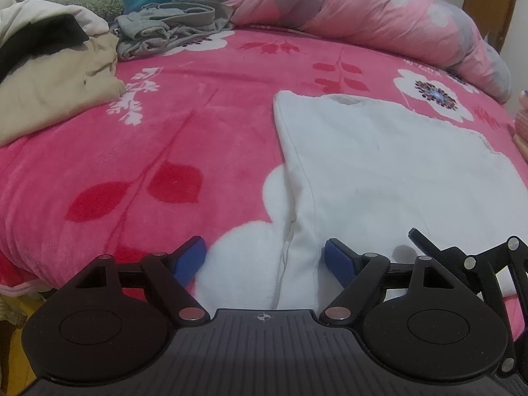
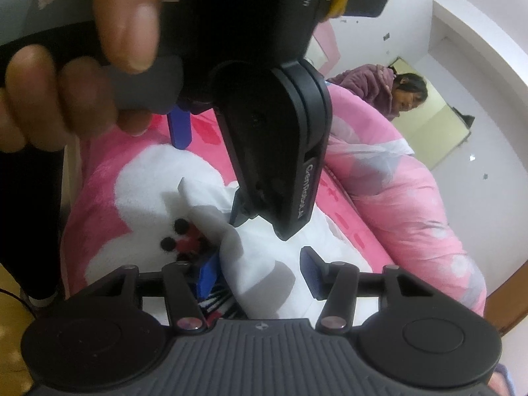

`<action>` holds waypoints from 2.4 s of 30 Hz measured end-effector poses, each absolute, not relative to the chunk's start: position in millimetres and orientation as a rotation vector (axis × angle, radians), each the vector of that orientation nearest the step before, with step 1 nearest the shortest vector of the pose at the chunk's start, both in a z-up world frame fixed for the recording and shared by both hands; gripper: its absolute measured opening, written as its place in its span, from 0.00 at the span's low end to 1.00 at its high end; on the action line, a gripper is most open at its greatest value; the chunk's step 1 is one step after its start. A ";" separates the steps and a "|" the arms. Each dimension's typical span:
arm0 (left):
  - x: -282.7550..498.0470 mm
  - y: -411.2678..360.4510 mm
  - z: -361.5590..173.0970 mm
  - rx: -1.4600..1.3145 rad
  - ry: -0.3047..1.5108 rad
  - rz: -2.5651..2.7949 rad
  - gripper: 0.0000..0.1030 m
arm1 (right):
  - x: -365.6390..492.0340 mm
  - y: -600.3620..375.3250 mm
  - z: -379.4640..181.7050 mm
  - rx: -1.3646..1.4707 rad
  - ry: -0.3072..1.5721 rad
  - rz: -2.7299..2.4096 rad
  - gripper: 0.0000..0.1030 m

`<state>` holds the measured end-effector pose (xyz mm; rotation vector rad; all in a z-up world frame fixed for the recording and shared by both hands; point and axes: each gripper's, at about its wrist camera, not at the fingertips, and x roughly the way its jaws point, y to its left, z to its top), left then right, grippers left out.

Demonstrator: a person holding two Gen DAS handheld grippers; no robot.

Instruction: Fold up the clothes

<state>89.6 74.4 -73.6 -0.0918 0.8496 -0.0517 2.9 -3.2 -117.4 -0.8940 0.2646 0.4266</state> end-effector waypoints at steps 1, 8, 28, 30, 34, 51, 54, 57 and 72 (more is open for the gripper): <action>89.5 74.2 -73.9 -0.092 0.850 -0.051 0.78 | 2.9 -3.2 -117.6 -0.893 0.265 0.425 0.53; 89.1 72.6 -74.2 -0.080 0.848 -0.049 0.79 | -1.2 -4.2 -117.2 -0.860 0.276 0.415 0.53; 42.7 93.5 -31.9 -0.222 0.631 -0.064 1.00 | -33.4 -107.4 -29.5 -0.081 0.415 0.410 0.76; 39.5 89.5 -27.4 -0.222 0.625 -0.071 1.00 | -35.3 -120.2 -23.9 -0.025 0.419 0.372 0.86; 35.0 82.4 -19.0 -0.237 0.613 -0.084 1.00 | -41.9 -144.5 -12.9 0.023 0.389 0.303 1.00; 45.4 46.6 -10.6 -0.123 0.726 0.032 1.00 | -31.3 -217.2 -18.5 0.214 0.462 -0.001 1.00; 48.6 46.4 -12.3 -0.161 0.744 -0.001 1.00 | -33.8 -219.7 -19.0 0.204 0.448 -0.021 1.00; 50.8 46.5 -14.7 -0.197 0.747 -0.045 1.00 | -37.5 -218.8 -18.4 0.184 0.426 -0.037 1.00; 52.0 24.9 -10.8 -0.052 0.582 0.078 1.00 | -46.6 -222.1 -15.7 0.143 0.382 -0.025 1.00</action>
